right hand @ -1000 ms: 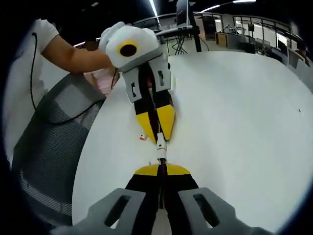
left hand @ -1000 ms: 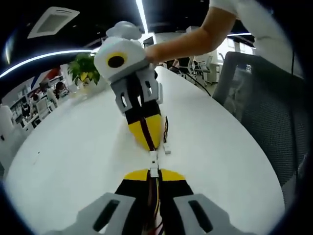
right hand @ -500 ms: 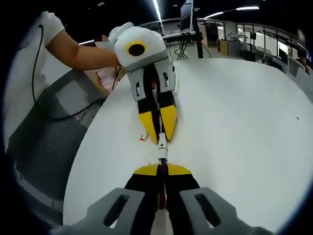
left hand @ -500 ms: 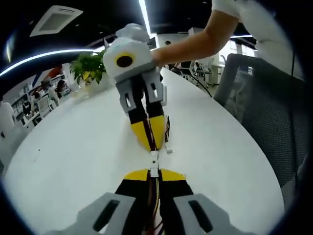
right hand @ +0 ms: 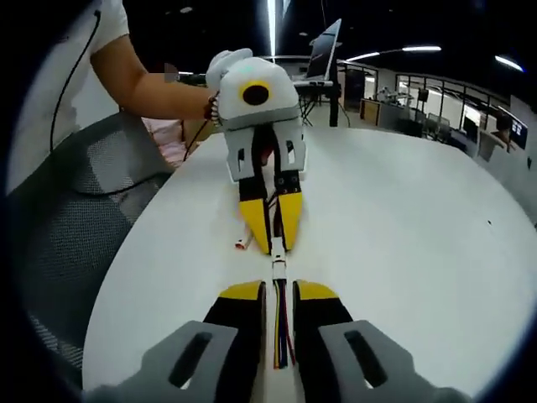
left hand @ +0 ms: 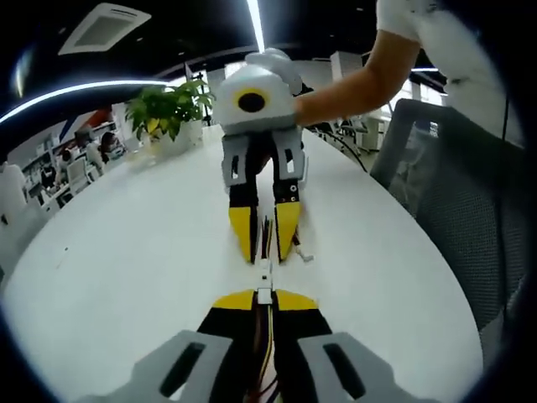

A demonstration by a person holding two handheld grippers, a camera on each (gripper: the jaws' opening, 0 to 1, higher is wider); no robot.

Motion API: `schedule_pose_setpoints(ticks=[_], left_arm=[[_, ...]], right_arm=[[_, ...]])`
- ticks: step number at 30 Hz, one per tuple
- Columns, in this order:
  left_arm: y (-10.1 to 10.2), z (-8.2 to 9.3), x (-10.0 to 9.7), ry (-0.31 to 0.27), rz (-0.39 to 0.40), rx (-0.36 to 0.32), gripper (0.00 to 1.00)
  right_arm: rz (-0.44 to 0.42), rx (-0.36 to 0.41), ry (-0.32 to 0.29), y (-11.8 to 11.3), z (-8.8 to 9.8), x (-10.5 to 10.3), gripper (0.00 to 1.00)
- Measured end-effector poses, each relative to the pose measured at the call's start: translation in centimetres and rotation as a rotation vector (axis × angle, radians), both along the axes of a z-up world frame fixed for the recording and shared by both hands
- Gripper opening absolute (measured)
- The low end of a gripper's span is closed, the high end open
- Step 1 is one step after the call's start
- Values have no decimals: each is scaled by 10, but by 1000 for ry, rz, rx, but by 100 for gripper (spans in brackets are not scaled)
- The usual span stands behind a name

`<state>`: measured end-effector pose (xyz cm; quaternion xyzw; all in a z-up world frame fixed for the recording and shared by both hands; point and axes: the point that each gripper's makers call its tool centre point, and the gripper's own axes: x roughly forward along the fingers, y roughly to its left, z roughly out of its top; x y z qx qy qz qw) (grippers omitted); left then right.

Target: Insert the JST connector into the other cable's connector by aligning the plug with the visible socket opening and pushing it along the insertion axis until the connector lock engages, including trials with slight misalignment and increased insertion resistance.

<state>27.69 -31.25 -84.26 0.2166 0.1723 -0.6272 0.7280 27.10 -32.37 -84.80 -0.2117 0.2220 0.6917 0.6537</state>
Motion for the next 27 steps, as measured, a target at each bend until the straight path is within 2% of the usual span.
schedule_pose_setpoints(ticks=[5,11,20,27], left_arm=[[0,0,0,10,0,-4,0],[-1,1,-1,-10,-28,25,0],[-1,9,1,-21,-23,14,0],[-1,8,2,-36,-23,40,0]], right_arm=[[-2,12,-11,1,-4,7,5],[14,8,7,3,1,2,4],[12,5,-11,3,8,1,4],[21,-10,-28,4,13,-1,4]])
